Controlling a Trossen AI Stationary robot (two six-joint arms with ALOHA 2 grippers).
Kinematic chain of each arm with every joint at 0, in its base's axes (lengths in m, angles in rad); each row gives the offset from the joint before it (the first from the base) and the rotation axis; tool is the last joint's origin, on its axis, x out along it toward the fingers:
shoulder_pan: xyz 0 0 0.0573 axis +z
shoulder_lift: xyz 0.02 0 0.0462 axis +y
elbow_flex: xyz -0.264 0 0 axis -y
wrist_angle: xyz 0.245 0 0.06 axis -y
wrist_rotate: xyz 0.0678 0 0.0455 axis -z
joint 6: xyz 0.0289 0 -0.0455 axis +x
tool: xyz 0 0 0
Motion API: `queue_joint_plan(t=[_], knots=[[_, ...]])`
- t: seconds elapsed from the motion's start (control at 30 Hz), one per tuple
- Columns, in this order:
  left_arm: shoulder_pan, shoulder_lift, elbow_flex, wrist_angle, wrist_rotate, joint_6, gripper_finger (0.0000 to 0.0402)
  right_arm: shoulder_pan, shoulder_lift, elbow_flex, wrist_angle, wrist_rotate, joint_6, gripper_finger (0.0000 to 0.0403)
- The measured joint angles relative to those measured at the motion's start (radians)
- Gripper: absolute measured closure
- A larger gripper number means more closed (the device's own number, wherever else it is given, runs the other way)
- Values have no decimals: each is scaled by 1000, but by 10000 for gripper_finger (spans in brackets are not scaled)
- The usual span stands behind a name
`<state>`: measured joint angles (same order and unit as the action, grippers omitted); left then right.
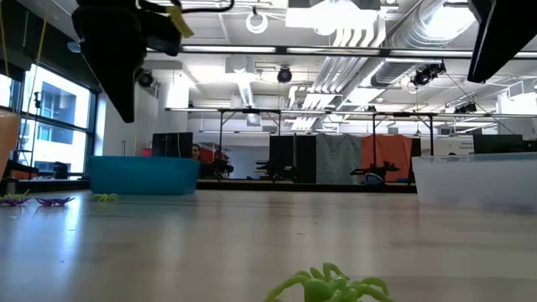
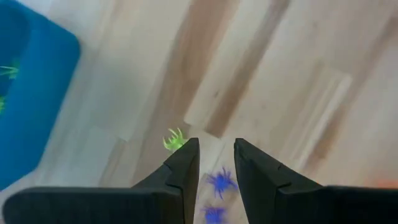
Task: Sort Halloween decoration
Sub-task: Put the green spider toy into the blue bin
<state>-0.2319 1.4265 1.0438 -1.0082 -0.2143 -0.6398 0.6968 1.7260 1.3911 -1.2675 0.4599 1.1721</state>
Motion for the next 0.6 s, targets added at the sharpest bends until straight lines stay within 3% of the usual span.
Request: queue_joint_plan(t=[0.1, 0.27, 0.6], knots=[[-44, 0, -24, 12, -50, -58, 307, 7, 0, 0, 0, -10, -58, 254], [-65, 0, -72, 27, -6, -107, 294, 6, 0, 0, 14, -84, -146, 254], [-85, 0, -157, 101, -17, -135, 279, 4, 0, 0, 71, -95, -159, 254]])
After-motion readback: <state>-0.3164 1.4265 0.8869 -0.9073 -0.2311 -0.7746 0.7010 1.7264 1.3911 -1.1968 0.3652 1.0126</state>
